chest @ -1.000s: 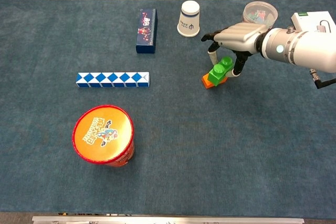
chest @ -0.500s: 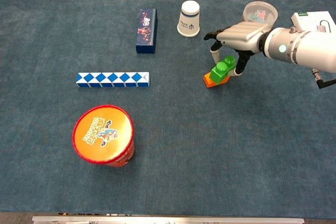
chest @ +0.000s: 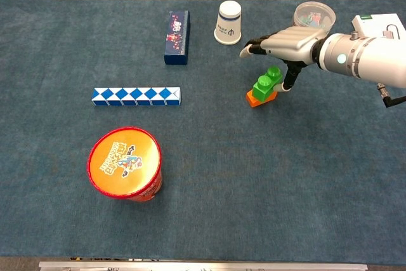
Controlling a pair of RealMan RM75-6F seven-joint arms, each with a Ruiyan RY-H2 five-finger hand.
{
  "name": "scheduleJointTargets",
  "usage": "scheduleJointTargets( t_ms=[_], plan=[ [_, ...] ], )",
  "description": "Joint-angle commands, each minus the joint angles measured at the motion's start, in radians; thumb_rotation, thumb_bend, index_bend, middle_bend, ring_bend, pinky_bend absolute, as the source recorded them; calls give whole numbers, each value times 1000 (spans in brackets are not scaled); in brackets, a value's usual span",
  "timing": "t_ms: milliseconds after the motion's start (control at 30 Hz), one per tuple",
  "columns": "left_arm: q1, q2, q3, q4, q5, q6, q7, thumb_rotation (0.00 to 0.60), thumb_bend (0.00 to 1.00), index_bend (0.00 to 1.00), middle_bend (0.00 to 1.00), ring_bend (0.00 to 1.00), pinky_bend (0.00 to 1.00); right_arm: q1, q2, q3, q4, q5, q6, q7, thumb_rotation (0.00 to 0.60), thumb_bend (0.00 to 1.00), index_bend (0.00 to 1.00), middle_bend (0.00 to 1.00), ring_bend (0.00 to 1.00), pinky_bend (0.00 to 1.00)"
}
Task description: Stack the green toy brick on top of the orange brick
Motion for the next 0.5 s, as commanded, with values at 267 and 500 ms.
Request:
scheduleJointTargets(
  t_ms=[267, 500],
  plan=[
    [-2, -2, 1, 3, 0, -5, 5, 600, 63, 501, 507, 339, 427, -26, 65, 0, -103, -40, 67, -14, 600, 233, 59, 42, 0, 85],
    [-4, -4, 2, 5, -2, -9, 8, 600, 63, 501, 507, 339, 427, -76, 142, -17, -218, -93, 171, -57, 600, 230, 60, 42, 0, 85]
  ],
)
